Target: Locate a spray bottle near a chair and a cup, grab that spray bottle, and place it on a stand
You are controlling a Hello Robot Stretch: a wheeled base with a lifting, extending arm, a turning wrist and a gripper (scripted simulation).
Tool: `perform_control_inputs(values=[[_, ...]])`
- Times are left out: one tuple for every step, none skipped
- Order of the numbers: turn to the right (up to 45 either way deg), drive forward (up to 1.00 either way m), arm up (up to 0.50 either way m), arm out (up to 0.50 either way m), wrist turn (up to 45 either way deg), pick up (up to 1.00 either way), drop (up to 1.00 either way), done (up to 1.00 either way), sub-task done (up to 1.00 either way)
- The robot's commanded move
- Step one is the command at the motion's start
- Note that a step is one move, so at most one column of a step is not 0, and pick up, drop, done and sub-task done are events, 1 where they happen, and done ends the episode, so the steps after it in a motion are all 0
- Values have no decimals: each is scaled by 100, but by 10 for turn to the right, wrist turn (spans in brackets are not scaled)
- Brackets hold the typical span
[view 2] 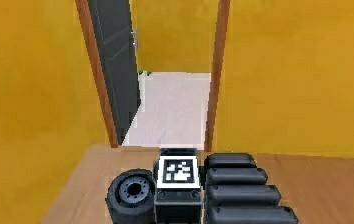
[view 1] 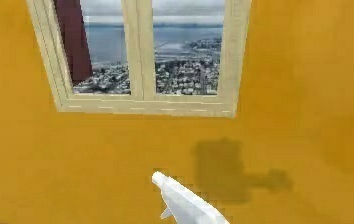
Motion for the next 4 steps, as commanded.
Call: perform_control_inputs(values=[[390, 0, 0, 0, 0, 0, 0, 0, 0], [0, 5, 0, 0, 0, 0, 0, 0, 0], [-450, 0, 0, 0, 0, 0, 0, 0, 0], [-450, 0, 0, 0, 0, 0, 0, 0, 0]])
